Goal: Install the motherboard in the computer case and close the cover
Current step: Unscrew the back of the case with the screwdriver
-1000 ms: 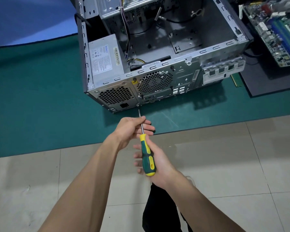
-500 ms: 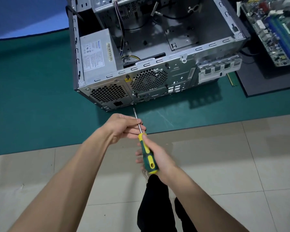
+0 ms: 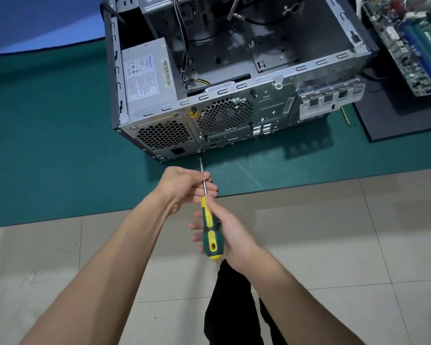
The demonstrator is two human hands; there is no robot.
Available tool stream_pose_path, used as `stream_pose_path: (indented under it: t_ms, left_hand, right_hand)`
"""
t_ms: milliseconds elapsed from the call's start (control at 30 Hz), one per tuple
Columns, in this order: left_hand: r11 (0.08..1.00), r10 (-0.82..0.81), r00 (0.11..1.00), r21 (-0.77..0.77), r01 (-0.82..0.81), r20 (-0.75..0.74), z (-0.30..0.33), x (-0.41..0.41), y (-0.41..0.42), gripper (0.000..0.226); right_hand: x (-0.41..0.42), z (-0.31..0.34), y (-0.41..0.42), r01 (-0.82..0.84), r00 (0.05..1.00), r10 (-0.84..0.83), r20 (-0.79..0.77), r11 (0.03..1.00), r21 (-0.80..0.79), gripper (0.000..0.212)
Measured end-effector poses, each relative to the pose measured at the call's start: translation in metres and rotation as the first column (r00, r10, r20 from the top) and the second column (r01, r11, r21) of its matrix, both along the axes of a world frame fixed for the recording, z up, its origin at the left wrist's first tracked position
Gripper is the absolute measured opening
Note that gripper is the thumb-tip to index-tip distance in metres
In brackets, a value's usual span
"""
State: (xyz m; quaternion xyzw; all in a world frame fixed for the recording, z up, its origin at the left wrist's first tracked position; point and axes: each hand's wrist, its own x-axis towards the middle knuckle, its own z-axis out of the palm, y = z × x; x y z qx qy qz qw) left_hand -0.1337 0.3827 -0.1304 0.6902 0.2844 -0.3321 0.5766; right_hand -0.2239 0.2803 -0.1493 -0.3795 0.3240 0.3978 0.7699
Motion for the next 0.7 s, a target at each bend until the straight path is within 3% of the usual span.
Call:
stream_pose_path:
  t_ms: [67, 133, 167, 233, 267, 300, 333, 367, 433, 500, 533, 567, 600, 633, 667, 700]
  left_hand:
    - [0.99, -0.029, 0.998, 0.139, 0.022, 0.051, 0.0, 0.0, -0.003, 0.014]
    - [0.978, -0.051, 0.995, 0.208, 0.031, 0.09, -0.002, -0.001, -0.004, 0.015]
    - [0.979, -0.048, 0.995, 0.199, 0.029, 0.091, -0.002, -0.002, -0.002, 0.015]
    - [0.996, -0.023, 0.999, 0.082, 0.019, 0.046, 0.0, -0.001, 0.003, 0.017]
    - [1.0, -0.016, 1.0, -0.004, 0.016, 0.01, 0.001, -0.001, 0.005, 0.019]
    - [0.998, -0.022, 1.0, -0.064, 0.02, -0.015, 0.002, -0.001, 0.006, 0.021]
    - [0.996, -0.038, 0.999, -0.079, 0.036, -0.024, 0.002, 0.0, 0.007, 0.021]
    - [0.997, -0.05, 0.998, -0.063, 0.049, -0.022, 0.002, 0.0, 0.007, 0.021]
    - [0.999, -0.053, 0.999, -0.012, 0.053, -0.005, 0.002, 0.001, 0.005, 0.02]
    - [0.999, -0.036, 0.999, 0.005, 0.036, 0.014, 0.001, -0.001, 0.004, 0.019]
    - [1.0, -0.016, 1.0, -0.009, 0.016, 0.019, 0.0, -0.003, 0.004, 0.018]
    - [0.999, 0.015, 1.0, -0.042, -0.014, 0.019, -0.001, -0.005, 0.004, 0.018]
    - [0.995, 0.054, 0.998, -0.089, -0.053, 0.014, -0.001, -0.006, 0.004, 0.018]
    - [0.987, 0.089, 0.996, -0.132, -0.088, 0.008, -0.001, -0.007, 0.004, 0.018]
    - [0.983, 0.106, 0.994, -0.15, -0.104, 0.011, -0.001, -0.006, 0.004, 0.018]
    - [0.986, 0.102, 0.994, -0.136, -0.098, 0.027, -0.002, -0.005, 0.004, 0.019]
  right_hand:
    - [-0.002, -0.004, 0.012, -0.039, 0.985, 0.099, 0.139, 0.925, -0.377, 0.031]
    - [-0.006, -0.006, 0.024, 0.024, 0.978, 0.089, 0.188, 0.852, -0.524, 0.029]
    - [-0.006, -0.006, 0.026, 0.078, 0.984, 0.003, 0.18, 0.891, -0.447, 0.031]
    - [-0.004, 0.0, 0.021, 0.245, 0.969, -0.244, -0.031, 0.969, 0.027, 0.029]
    - [-0.002, 0.002, 0.015, 0.326, 0.941, -0.287, -0.178, 0.909, 0.261, 0.029]
    - [0.0, 0.003, 0.008, 0.348, 0.931, -0.271, -0.243, 0.859, 0.375, 0.033]
    - [0.0, 0.003, 0.003, 0.33, 0.938, -0.253, -0.238, 0.863, 0.382, 0.038]
    - [0.0, 0.003, 0.002, 0.267, 0.958, -0.214, -0.192, 0.91, 0.317, 0.039]
    - [0.001, 0.0, 0.009, 0.079, 0.996, -0.079, -0.045, 0.997, -0.002, 0.037]
    - [0.0, 0.003, 0.019, 0.024, 0.998, -0.005, 0.062, 0.947, -0.321, 0.033]
    - [-0.001, 0.003, 0.021, 0.055, 0.998, -0.038, 0.058, 0.938, -0.341, 0.033]
    - [-0.001, 0.003, 0.02, 0.126, 0.992, -0.125, 0.018, 0.967, -0.221, 0.033]
    - [0.0, 0.005, 0.018, 0.23, 0.97, -0.227, -0.085, 0.973, 0.027, 0.031]
    - [0.002, 0.011, 0.017, 0.325, 0.94, -0.281, -0.193, 0.908, 0.262, 0.03]
    - [0.002, 0.015, 0.015, 0.369, 0.925, -0.293, -0.241, 0.841, 0.396, 0.032]
    - [0.003, 0.017, 0.014, 0.363, 0.93, -0.29, -0.227, 0.83, 0.424, 0.035]
